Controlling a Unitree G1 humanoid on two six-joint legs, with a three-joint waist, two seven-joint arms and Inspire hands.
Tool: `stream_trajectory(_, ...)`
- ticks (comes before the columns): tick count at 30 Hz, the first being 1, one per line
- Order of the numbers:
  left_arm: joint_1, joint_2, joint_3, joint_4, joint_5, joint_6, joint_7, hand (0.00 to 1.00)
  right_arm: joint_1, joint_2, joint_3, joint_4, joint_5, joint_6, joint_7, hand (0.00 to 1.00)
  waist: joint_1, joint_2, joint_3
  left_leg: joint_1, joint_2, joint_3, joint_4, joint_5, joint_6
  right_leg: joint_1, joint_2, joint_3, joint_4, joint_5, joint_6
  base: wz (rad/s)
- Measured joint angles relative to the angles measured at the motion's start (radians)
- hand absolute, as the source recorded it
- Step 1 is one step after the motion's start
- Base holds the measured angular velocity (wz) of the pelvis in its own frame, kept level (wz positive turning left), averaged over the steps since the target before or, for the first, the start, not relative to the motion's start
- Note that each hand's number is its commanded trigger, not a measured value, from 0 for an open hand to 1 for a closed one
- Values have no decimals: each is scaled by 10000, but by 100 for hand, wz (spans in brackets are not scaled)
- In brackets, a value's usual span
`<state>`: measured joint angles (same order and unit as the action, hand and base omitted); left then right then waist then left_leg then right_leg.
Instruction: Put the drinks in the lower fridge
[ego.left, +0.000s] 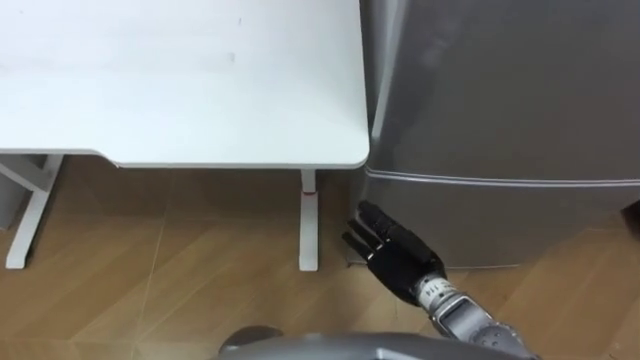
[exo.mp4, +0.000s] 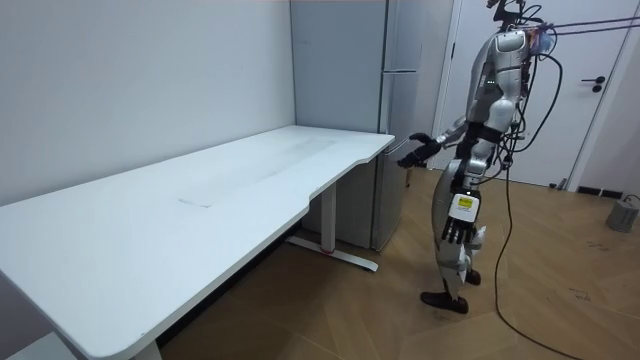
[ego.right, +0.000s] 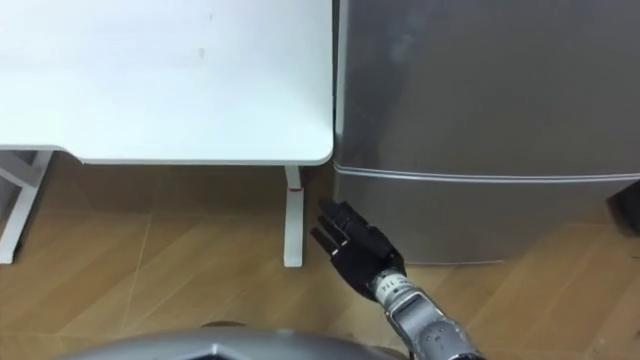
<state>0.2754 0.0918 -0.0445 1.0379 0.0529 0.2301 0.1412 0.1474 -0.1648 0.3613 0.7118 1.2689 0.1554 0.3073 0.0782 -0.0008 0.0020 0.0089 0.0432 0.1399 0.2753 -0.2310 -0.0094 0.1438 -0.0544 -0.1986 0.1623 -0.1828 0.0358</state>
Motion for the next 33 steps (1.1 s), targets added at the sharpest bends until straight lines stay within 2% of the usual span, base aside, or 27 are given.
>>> stream_trajectory(7,24,53,260,154,-60,91,1,0,-339,80,-812,2788,-2350,-35,-133,0,-186,-193,-17,33,-27,-191,18,12,-18,202,6,-201,-114,0,0,9)
stream_trajectory(13,-63,121,528,179,-47,68,-44,0,-598,-50,-1444,4547,-3808,-138,-437,0,-229,-358,32,-25,-25,-208,42,29,-29,156,11,-154,-123,0,0,0)
stream_trajectory(15,-54,127,841,283,-30,-32,-64,0,-528,-42,-1771,5074,-4522,-125,-458,0,-269,-385,33,-16,-32,-248,106,28,-27,232,11,-171,-146,-1,0,6)
stream_trajectory(18,-15,162,1261,536,-13,-123,-57,0,-284,-28,-2415,5471,-5312,-107,-642,0,-454,-407,27,32,-53,-352,170,21,-20,320,8,-204,-243,-9,3,8)
stream_trajectory(21,-95,204,1521,811,72,-120,-62,0,-273,-23,-2836,5762,-6280,-124,-766,0,-492,-439,29,25,-56,-305,170,33,-37,287,7,-48,-293,-91,-68,-8)
stream_trajectory(27,-164,390,1827,753,294,-124,-68,0,-465,-45,-3254,5808,-7857,-105,-1037,0,-497,-467,2,154,-61,-283,148,57,-48,409,19,1,-274,-135,-78,0)
stream_trajectory(33,-216,426,2297,805,889,-99,-159,0,-494,-41,-3815,5934,-8440,-17,-1121,0,-525,-482,4,212,-98,-346,123,52,-49,476,-2,-37,-294,-174,-71,0)
